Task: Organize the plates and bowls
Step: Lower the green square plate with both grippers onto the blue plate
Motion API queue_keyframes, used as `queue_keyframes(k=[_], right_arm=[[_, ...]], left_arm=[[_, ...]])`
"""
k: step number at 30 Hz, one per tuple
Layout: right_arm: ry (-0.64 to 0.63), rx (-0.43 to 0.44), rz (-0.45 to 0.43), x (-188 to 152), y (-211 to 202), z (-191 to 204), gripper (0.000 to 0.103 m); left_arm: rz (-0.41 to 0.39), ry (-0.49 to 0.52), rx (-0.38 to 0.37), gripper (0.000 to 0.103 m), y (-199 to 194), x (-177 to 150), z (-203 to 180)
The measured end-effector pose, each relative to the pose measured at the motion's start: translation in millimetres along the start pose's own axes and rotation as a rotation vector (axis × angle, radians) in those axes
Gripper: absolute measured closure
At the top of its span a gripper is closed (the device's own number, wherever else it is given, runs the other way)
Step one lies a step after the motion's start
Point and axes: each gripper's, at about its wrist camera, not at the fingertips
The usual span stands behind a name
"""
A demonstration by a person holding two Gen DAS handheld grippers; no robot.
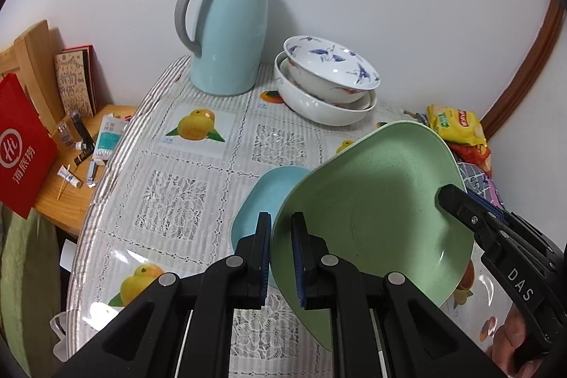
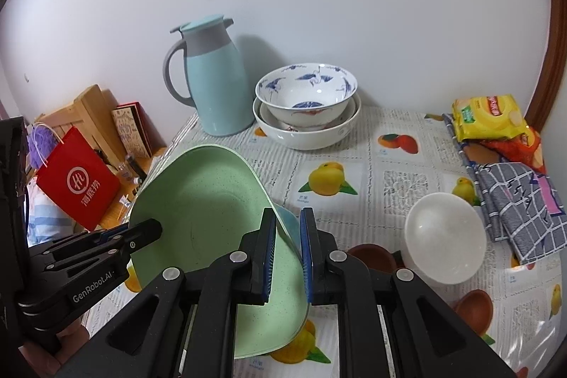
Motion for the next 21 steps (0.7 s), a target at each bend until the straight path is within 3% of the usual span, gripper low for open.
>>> queue_keyframes(k=[21], right_arm=[[-0.055,0.034,0.143,11,93,-8,0.089]], left_arm=[[0.148,-0.028,0.071,0.092,78,6,11]])
Point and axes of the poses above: each gripper's, at about its wrist camera, not at the fingertips, and y roughly the way its jaws point, z to its left, x to its top, and after that the axes turned 10 degrees about x, right-handed
